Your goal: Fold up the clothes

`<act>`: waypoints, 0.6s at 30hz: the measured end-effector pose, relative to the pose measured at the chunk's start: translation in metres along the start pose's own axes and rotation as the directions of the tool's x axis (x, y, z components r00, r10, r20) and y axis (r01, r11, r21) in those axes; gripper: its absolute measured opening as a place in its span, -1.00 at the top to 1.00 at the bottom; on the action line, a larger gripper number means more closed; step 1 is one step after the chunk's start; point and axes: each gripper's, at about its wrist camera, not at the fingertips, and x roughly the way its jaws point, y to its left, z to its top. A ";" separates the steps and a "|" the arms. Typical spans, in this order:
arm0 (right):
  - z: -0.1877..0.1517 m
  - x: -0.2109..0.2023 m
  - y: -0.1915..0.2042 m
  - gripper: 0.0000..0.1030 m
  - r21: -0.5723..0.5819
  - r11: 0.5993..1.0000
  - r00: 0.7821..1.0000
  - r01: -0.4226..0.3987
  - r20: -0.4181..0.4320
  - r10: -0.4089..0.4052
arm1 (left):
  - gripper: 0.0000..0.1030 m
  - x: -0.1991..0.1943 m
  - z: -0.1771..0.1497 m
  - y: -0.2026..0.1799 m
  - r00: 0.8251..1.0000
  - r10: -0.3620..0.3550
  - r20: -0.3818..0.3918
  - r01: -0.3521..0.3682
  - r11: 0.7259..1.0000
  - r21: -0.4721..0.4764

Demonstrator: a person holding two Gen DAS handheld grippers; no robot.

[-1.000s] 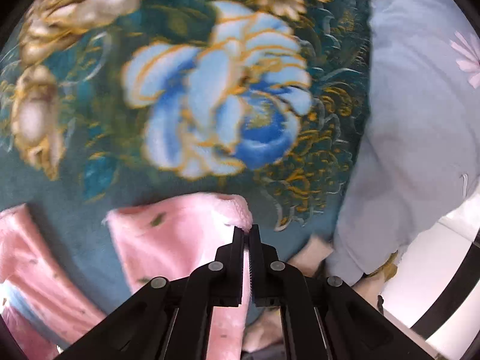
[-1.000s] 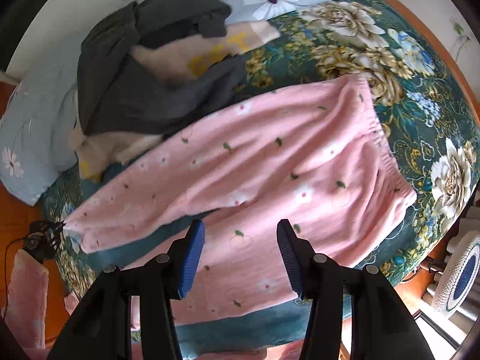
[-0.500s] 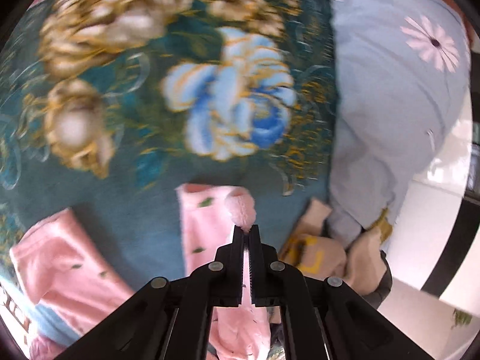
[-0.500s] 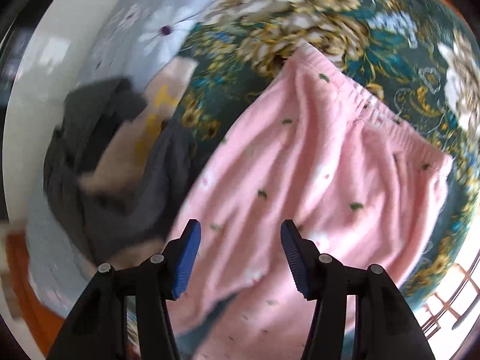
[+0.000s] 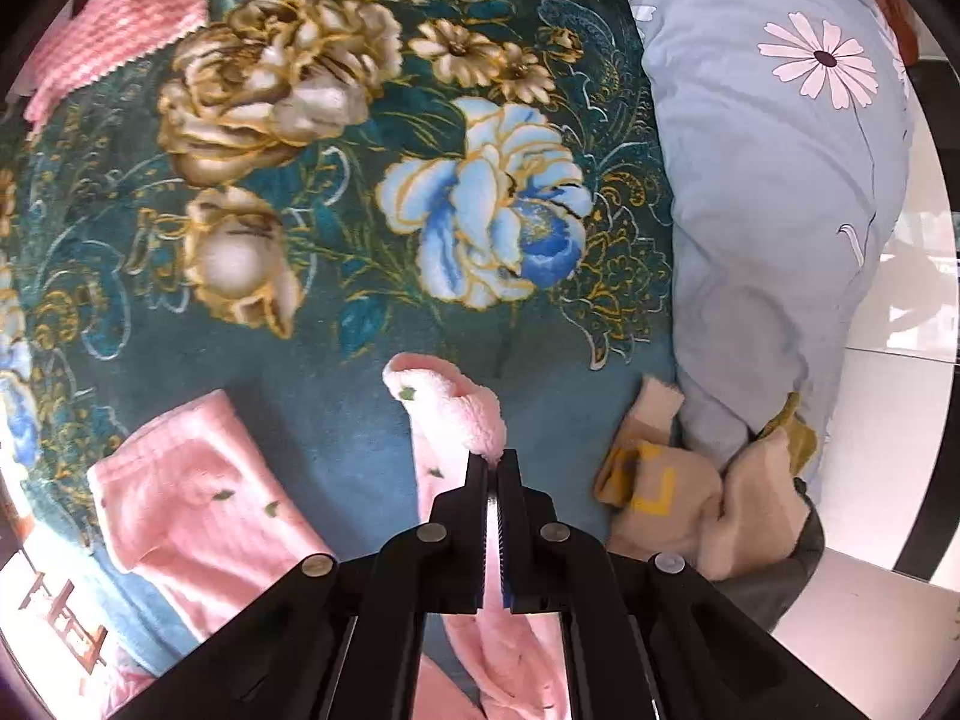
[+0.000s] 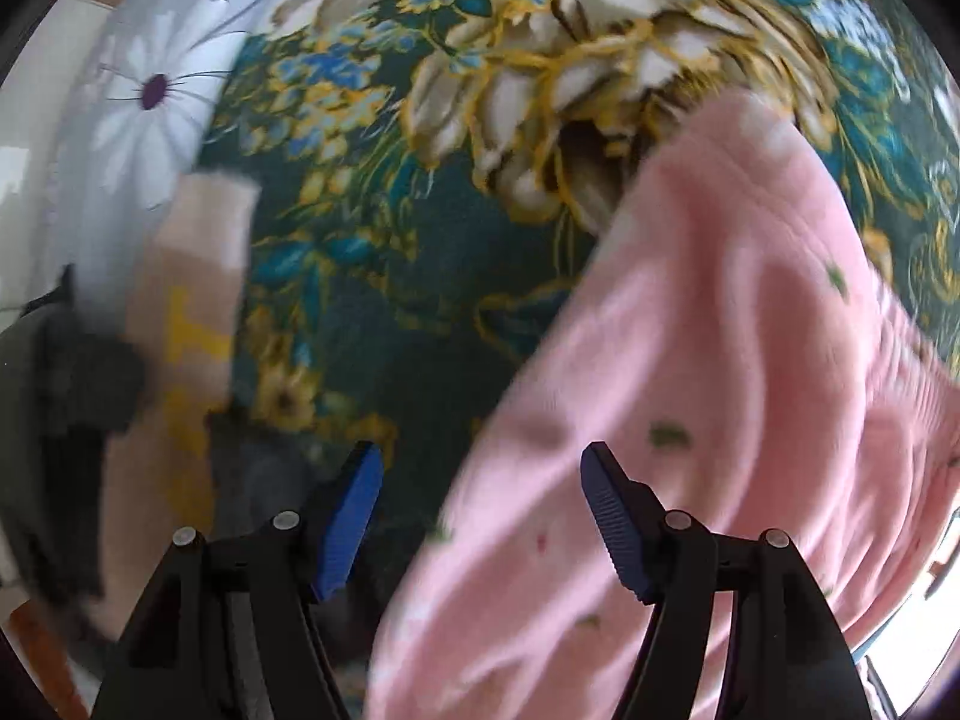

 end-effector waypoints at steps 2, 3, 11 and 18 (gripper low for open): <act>0.007 0.011 0.004 -0.36 -0.007 0.997 0.996 0.083 -0.018 -0.083 | 0.94 -0.005 -0.002 0.003 1.000 0.016 0.012 -0.016 1.000 -0.002; 0.010 0.017 0.006 -0.36 -0.009 0.992 0.992 0.126 -0.032 -0.126 | 0.94 -0.006 -0.003 0.004 1.000 0.023 0.016 -0.023 1.000 -0.005; 0.008 0.014 -0.027 0.86 0.055 0.978 0.973 0.204 -0.123 -0.196 | 0.94 -0.007 0.003 0.015 0.999 0.049 0.010 -0.048 0.998 -0.042; -0.007 -0.121 -0.037 0.90 -0.118 0.977 0.984 -0.176 0.003 0.177 | 0.94 -0.044 0.005 -0.025 0.986 -0.165 -0.001 0.165 0.984 0.066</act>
